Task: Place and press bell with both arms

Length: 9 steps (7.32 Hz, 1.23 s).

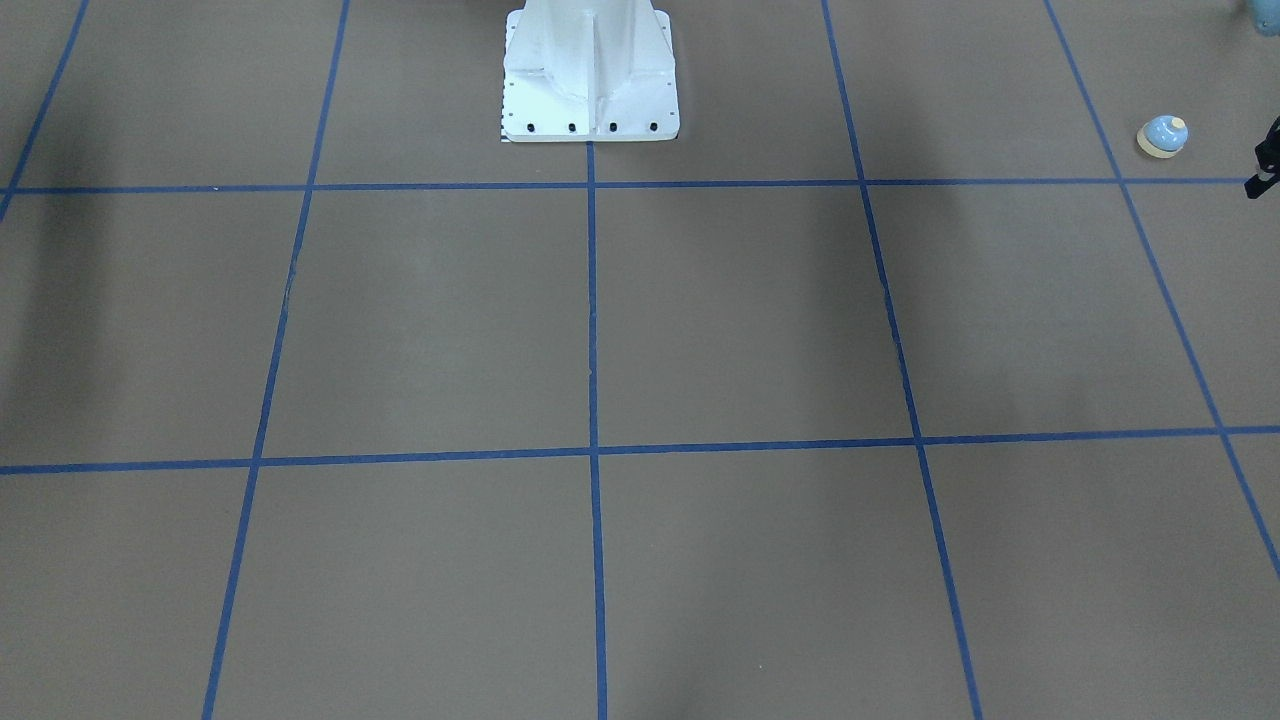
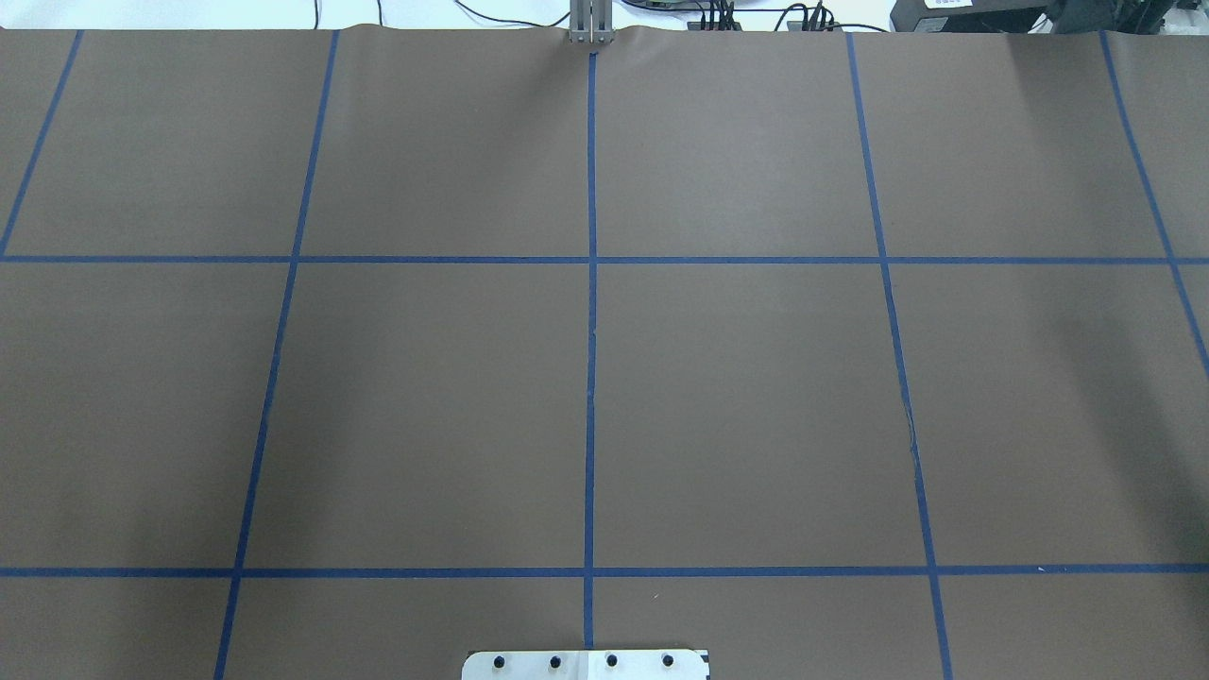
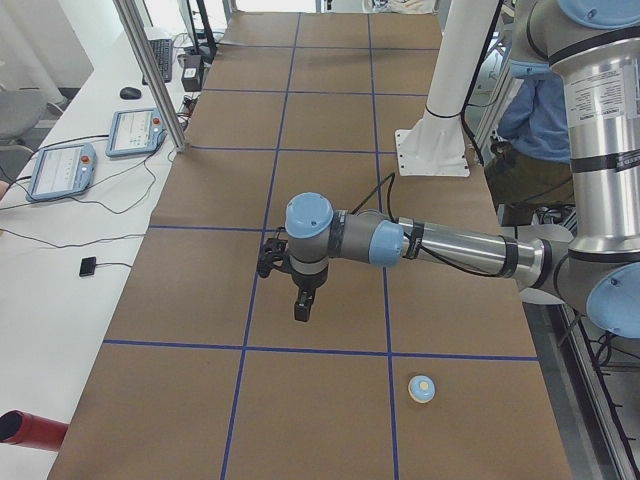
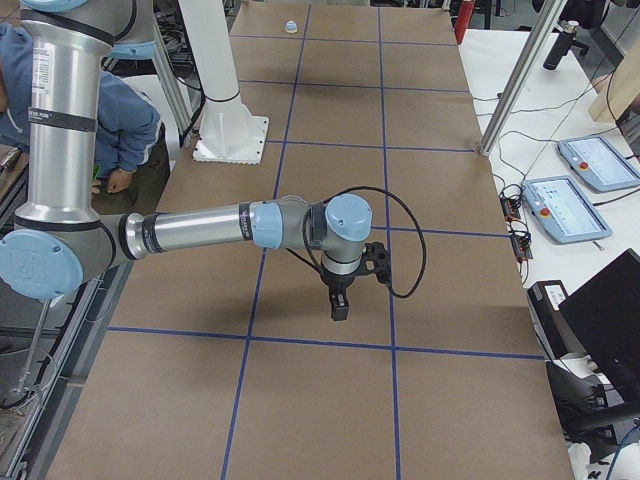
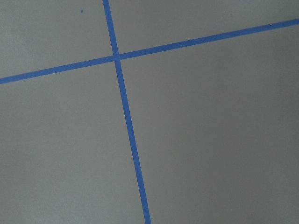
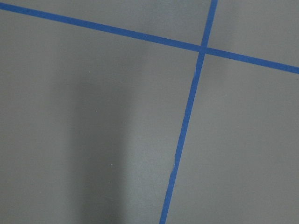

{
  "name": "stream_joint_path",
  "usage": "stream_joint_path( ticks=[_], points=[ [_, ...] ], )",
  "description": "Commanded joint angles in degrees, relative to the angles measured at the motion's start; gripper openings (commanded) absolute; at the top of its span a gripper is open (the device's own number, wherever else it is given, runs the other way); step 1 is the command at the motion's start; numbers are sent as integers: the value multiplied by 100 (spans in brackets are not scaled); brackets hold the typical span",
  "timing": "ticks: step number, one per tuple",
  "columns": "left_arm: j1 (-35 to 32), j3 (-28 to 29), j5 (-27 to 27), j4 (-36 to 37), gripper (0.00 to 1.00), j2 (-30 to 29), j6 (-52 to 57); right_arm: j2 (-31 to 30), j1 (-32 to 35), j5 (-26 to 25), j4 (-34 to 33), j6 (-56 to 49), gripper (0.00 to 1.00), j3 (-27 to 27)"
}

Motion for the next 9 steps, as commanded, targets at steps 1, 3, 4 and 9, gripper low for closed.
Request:
stream_joint_path(
  ticks=[1,3,4,9],
  points=[
    [-9,0,-15,-9,100,-34,-16,-74,33,-14,0,21,100,-23],
    [-9,0,11,-18,100,1,-7,-31,41,-31,0,38,100,-14],
    [-9,-18,11,-18,100,18,-25,-22,41,-14,0,65,100,-23],
    [-9,-35,-68,-247,100,71,-25,-83,33,4,393,30,100,-40]
  ],
)
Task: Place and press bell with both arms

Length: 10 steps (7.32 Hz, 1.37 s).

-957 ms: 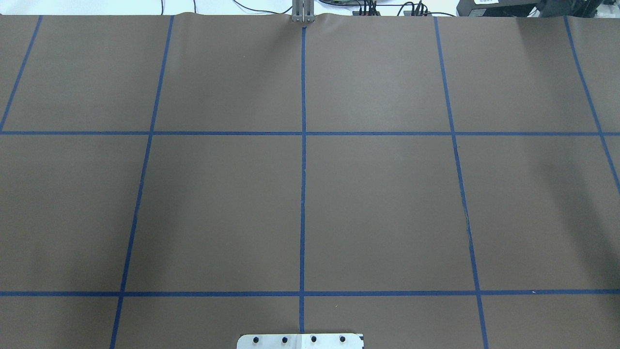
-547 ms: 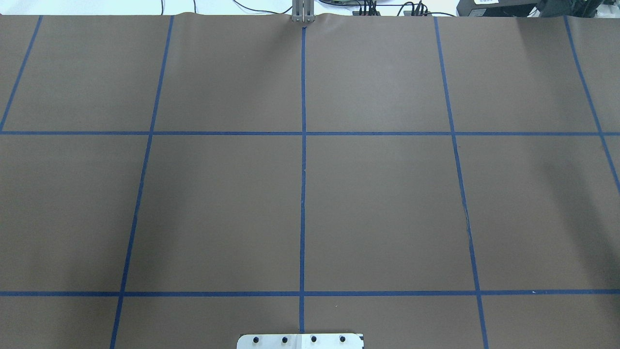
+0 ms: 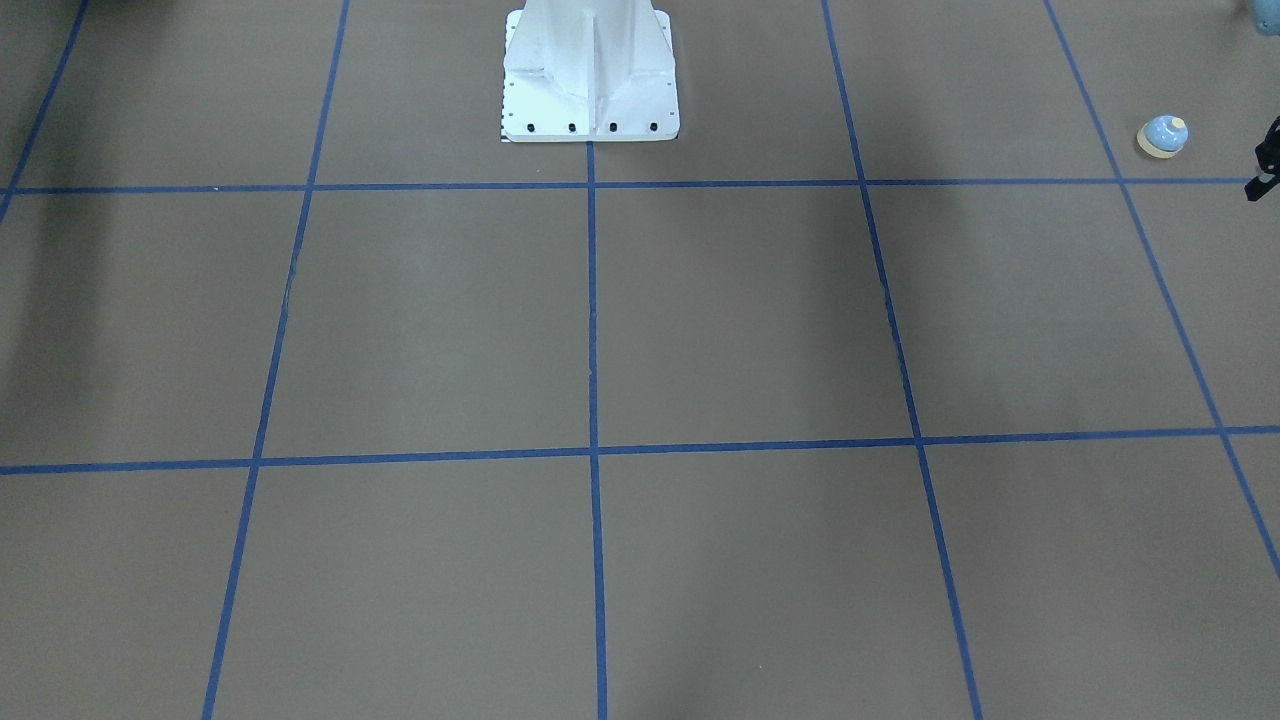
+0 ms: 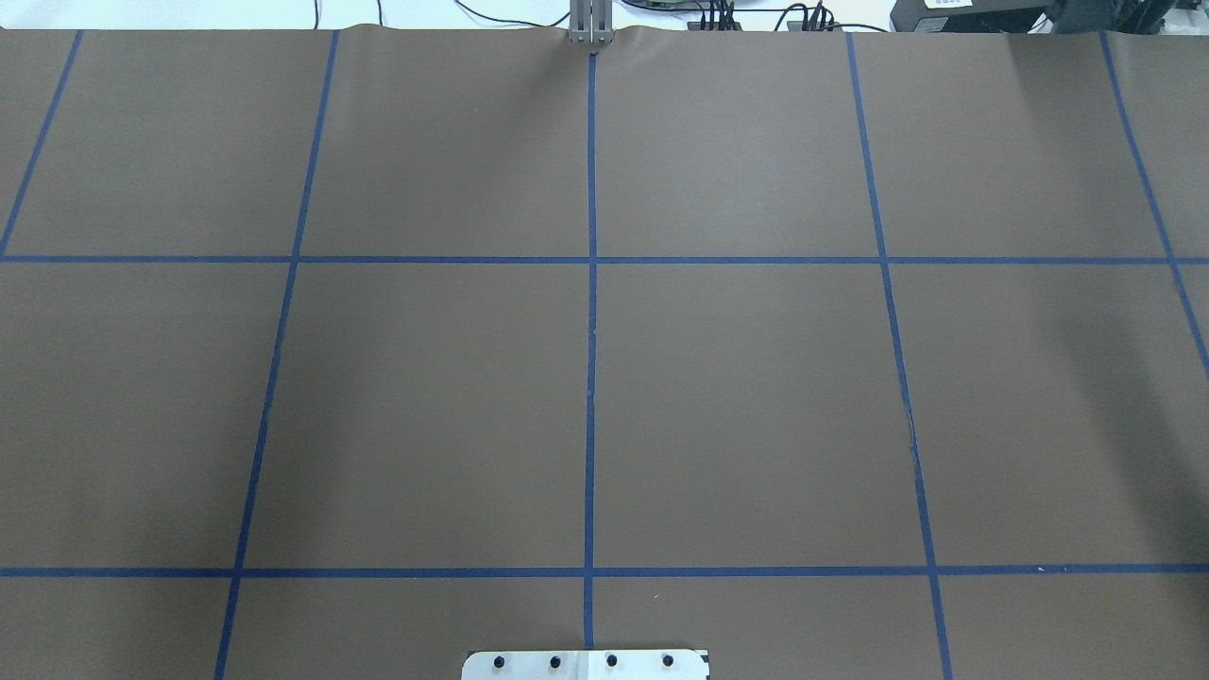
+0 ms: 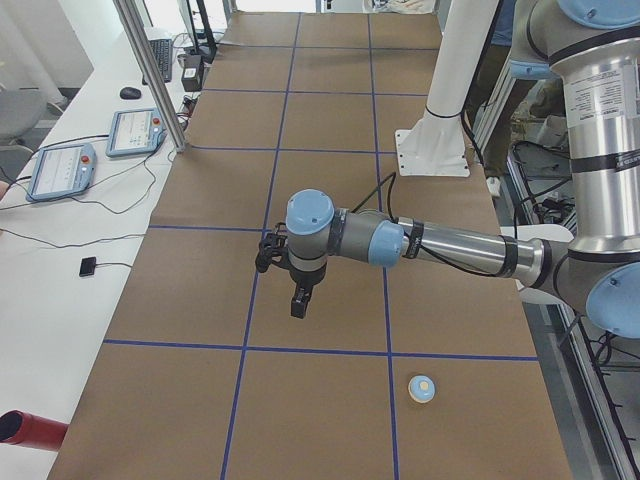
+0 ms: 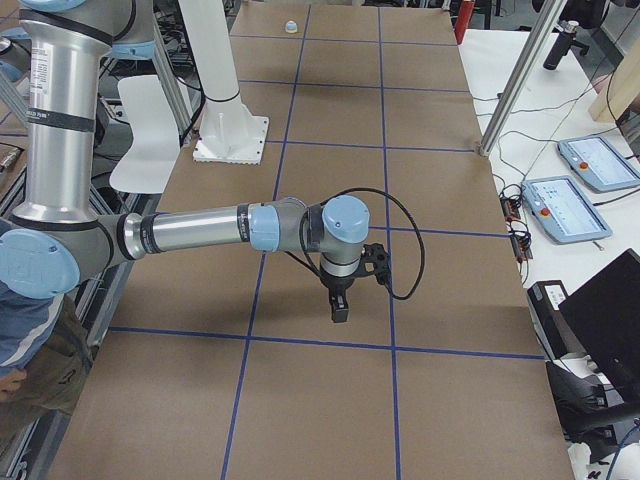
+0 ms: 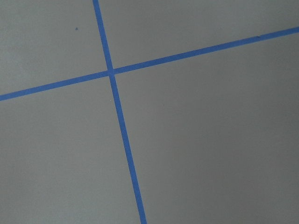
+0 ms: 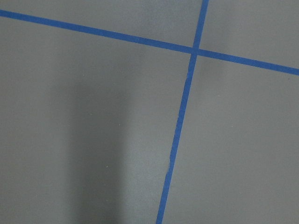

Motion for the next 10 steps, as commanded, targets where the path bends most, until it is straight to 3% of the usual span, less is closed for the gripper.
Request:
stream_joint_path(
  ticks=[1,8,10],
  points=[
    [-7,-16,-97,60,100,64,-18,-57,-1,10,407,-16,100,-21],
    [2,-34,-238,-10,100,415,0,-57,-18,158,559,-60,100,-29],
    [2,288,119,-166,100,697,61,-57,-36,177,567,-7,100,-30]
  ],
)
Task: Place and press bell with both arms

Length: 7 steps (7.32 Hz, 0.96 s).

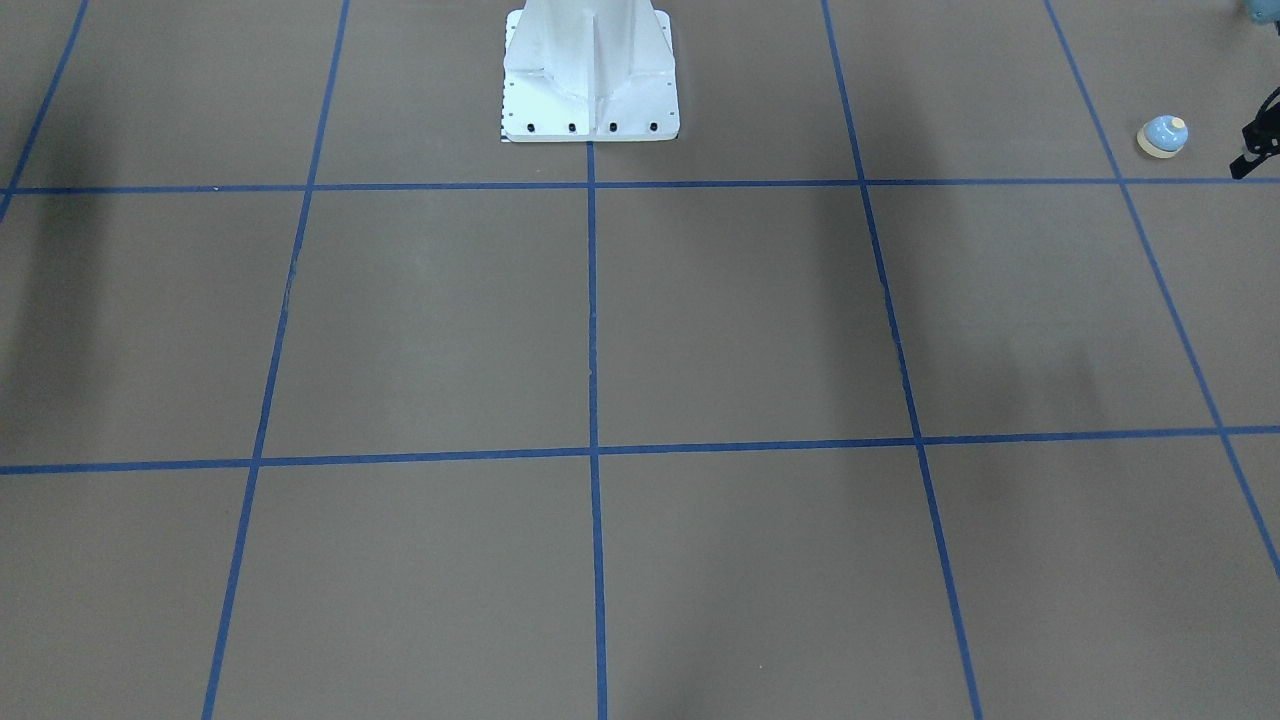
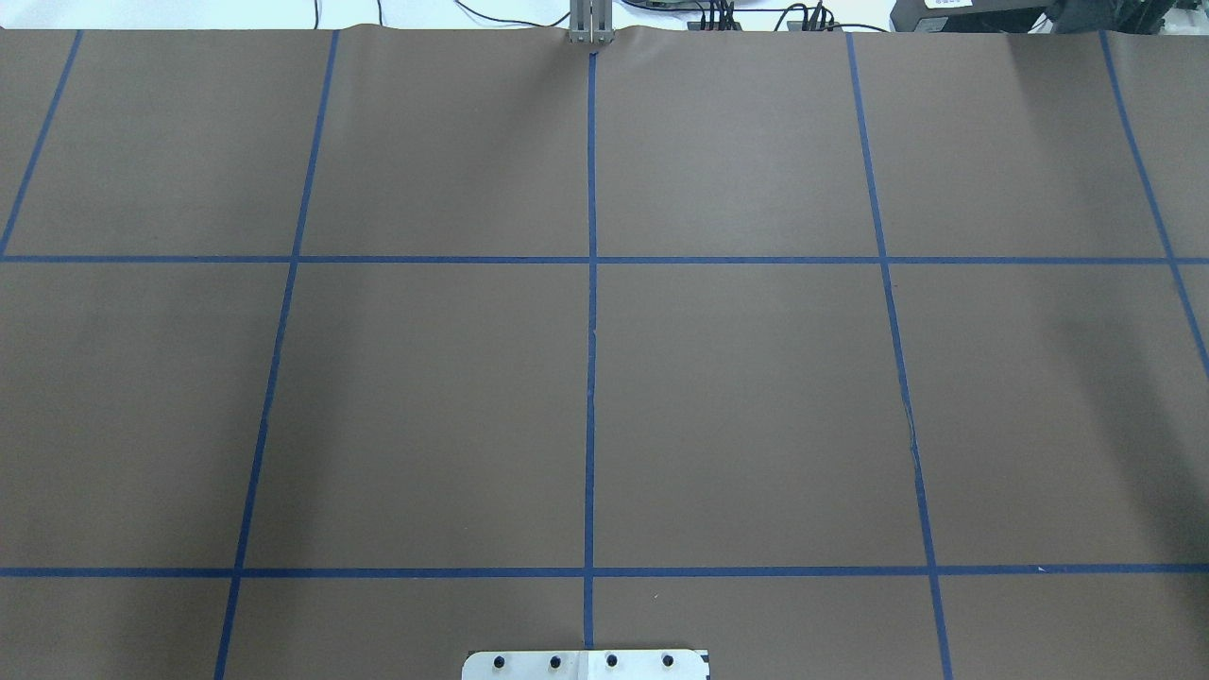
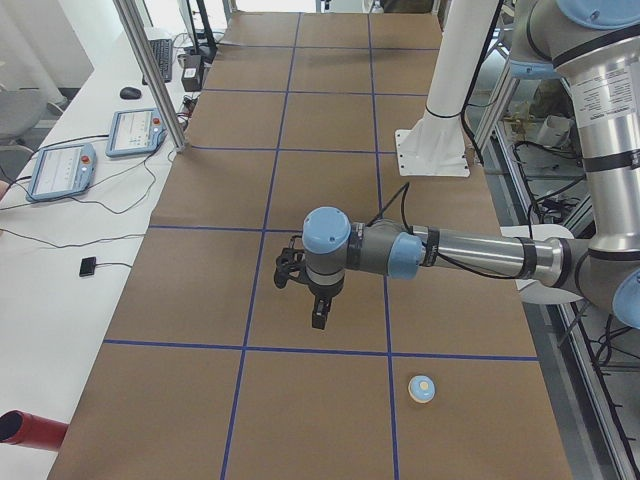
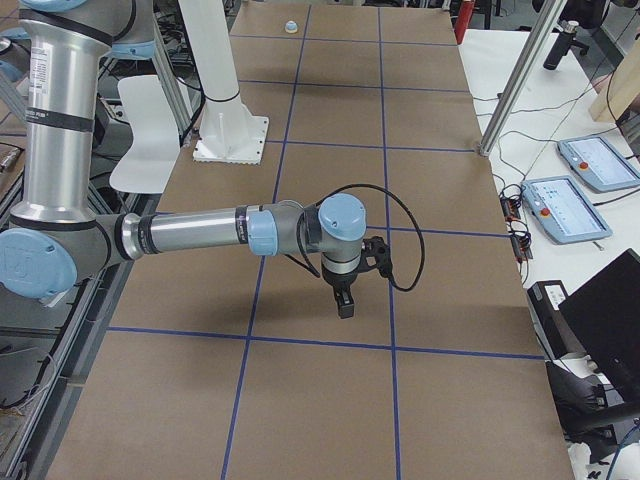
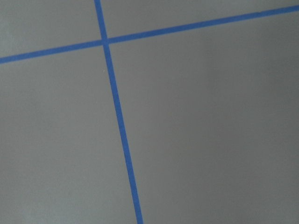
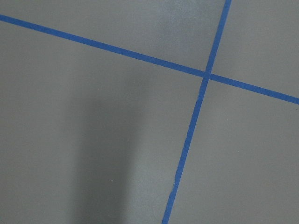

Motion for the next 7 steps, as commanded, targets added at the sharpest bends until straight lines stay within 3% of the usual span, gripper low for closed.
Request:
stream_joint_path(
  ticks=[1,2,3,5,7],
  points=[
    [9,769,300,-679,100,281,3,5,-10,17,7,17,100,7],
    [9,1374,283,-1233,100,396,-32,5,-10,26,7,0,100,42],
    [192,1563,248,-1247,100,458,-85,-3,-10,122,33,-9,100,68],
    [1218,1652,265,-1361,100,642,-831,-47,-10,149,401,17,100,68],
    [1397,1670,256,-2016,100,1325,-806,-39,-62,149,490,44,100,51]
  ],
)
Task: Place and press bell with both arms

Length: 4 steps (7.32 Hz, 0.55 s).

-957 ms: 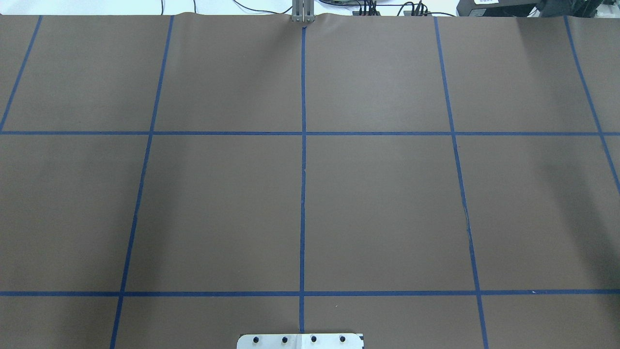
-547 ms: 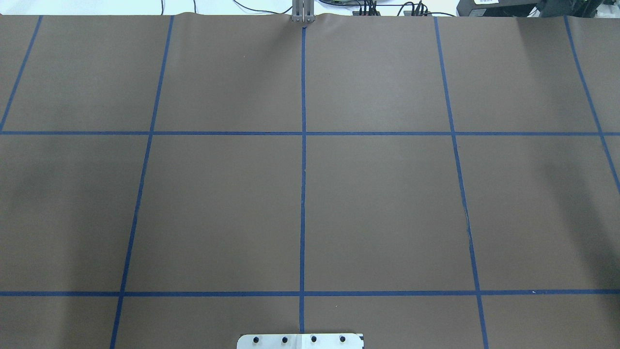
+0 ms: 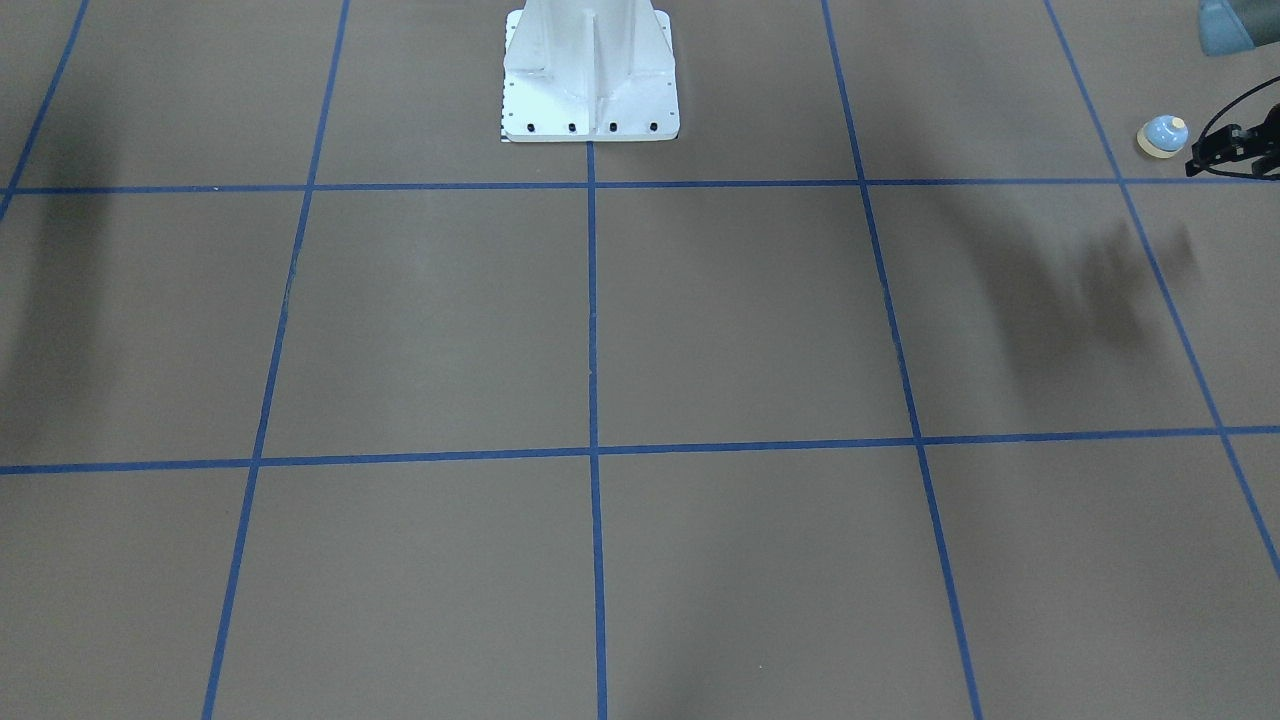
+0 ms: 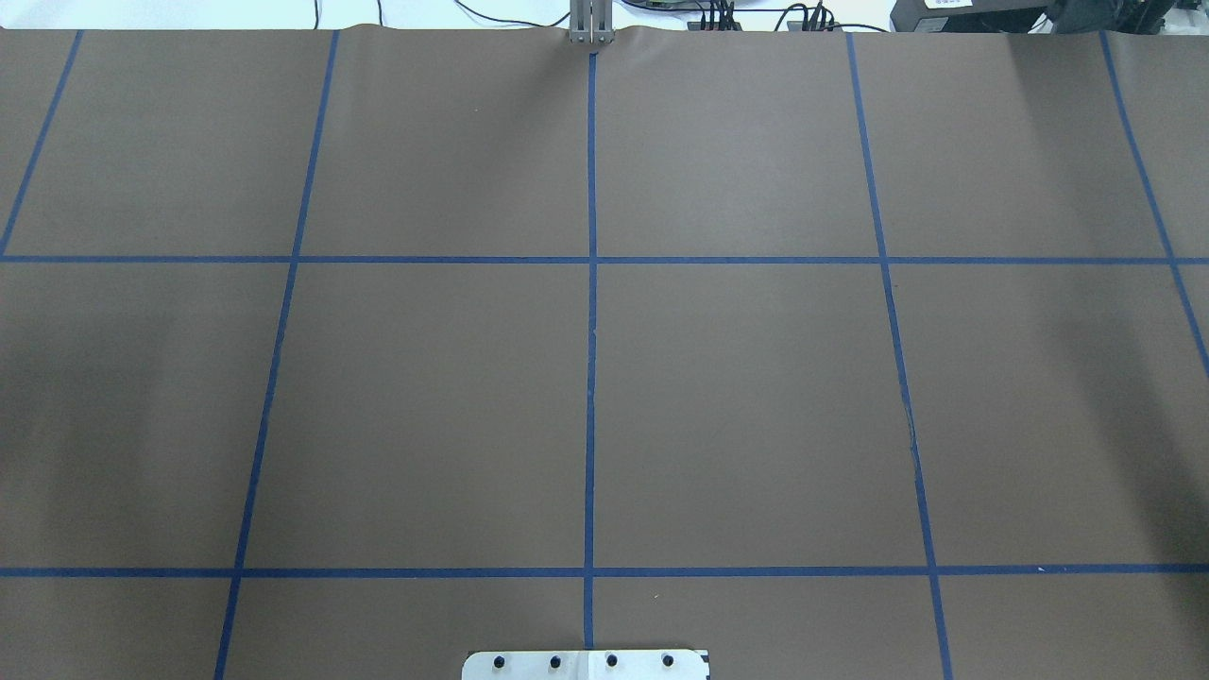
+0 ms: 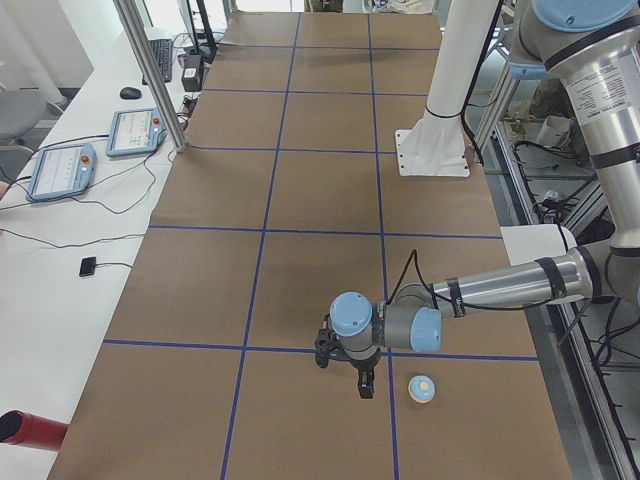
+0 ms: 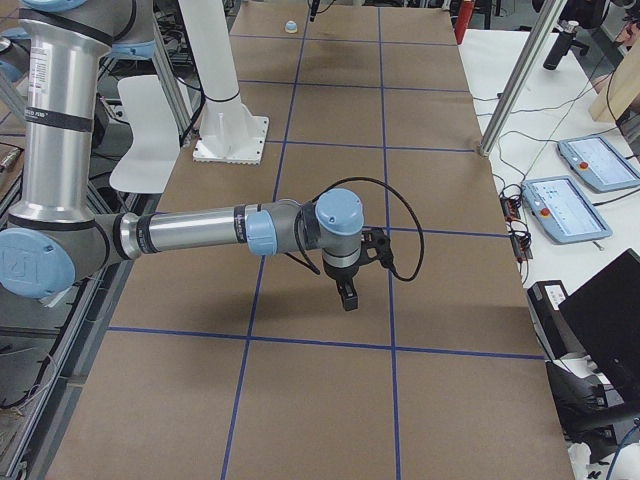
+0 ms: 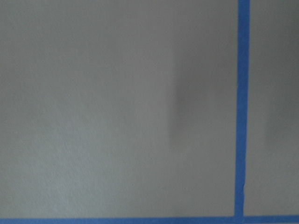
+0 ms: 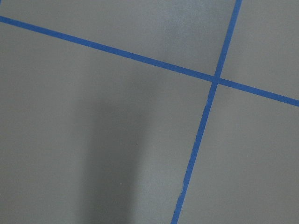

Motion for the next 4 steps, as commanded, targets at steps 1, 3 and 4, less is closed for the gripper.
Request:
stream_joint_path(
  ticks=[1,3,4],
  points=[
    [198,47,-41,-504,100,466,-40,2,-85,-5,65,11,100,-18],
    [487,57,-234,-523,100,397,-40,11,-111,-5,57,20,100,-18],
    [793,65,-234,-567,100,344,-57,2,-146,-14,65,20,100,-27]
  ],
)
